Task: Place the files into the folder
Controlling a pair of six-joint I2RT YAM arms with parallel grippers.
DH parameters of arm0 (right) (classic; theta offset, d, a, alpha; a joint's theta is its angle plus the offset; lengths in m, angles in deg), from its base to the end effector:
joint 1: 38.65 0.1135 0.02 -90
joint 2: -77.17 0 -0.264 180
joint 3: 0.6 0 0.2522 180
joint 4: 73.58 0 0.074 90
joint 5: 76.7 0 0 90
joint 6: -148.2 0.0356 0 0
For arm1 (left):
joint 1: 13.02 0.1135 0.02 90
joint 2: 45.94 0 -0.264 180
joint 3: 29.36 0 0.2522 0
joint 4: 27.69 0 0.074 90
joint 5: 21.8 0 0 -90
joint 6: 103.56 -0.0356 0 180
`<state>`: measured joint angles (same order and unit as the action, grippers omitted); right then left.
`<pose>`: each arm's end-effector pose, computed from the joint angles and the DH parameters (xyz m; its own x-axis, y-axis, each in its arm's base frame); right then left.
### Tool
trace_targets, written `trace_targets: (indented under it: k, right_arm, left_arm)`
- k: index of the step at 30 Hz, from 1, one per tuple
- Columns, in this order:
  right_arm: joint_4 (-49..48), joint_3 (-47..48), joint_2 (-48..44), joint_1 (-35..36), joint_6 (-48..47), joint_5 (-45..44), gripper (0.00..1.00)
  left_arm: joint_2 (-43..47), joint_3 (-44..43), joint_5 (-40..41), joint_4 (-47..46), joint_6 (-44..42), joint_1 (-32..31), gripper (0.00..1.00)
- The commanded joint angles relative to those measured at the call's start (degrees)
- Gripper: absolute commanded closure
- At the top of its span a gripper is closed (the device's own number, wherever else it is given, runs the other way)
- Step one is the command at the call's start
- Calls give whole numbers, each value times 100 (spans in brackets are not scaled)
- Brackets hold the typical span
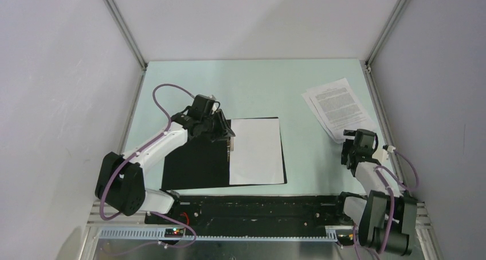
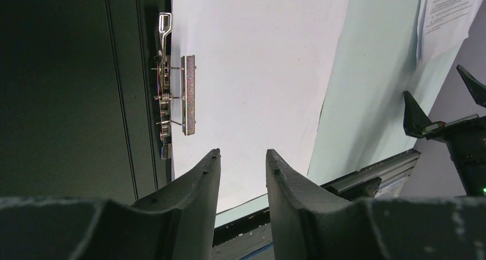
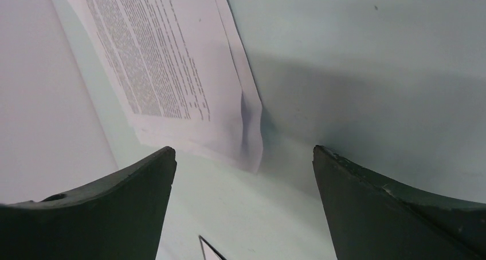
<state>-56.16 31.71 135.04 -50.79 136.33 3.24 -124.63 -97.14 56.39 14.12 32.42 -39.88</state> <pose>0.1814 -0.0454 0.1539 0.1878 0.9452 -0.2670 0.7205 0.0522 0.6915 0.2481 -0.1338 0.2380 -0.8908 -0.3378 -0.3038 -0.1263 0.8264 -0.5487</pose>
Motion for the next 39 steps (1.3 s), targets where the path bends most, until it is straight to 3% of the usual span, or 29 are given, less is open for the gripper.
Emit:
trace_targets:
  k: [1, 8, 17, 21, 23, 25, 27, 28, 34, 39]
  right_arm:
    - [-1068, -35, 521, -168, 411, 82, 7]
    - [-1560, -12, 1475, -243, 751, 662, 12]
    - [-1516, 9, 1859, -269, 785, 923, 16]
    - [-1896, 72, 2286, -305, 666, 1350, 29]
    - [-2065, 120, 2434, -340, 527, 1528, 42]
    - [-2137, 149, 2485, -382, 386, 1658, 63]
    - [-2143, 182, 2457, -412, 241, 1831, 93]
    - [-2142, 193, 2435, -417, 209, 1893, 98]
    - [-1713, 193, 1591, -174, 184, 2274, 100]
    - [-954, 298, 636, 172, 218, 2295, 100]
  left_arm:
    - [165, -230, -97, 16, -46, 31, 60]
    - [290, -222, -34, 9, 276, 47, 60]
    - [351, -305, 43, 3, 833, 48, 60]
    - [277, -429, -68, -45, 1003, 40, 58]
    - [236, -452, -182, -158, 1128, 40, 55]
    - [176, -403, -392, -413, 1353, 40, 51]
    - [48, -325, -700, -806, 1678, 23, 44]
    - [-14, -300, -884, -1110, 1801, 3, 42]
    - [-797, -516, -1240, -2235, 2629, -213, 23]
    - [-1493, -1019, -1220, -2749, 3103, -494, 19]
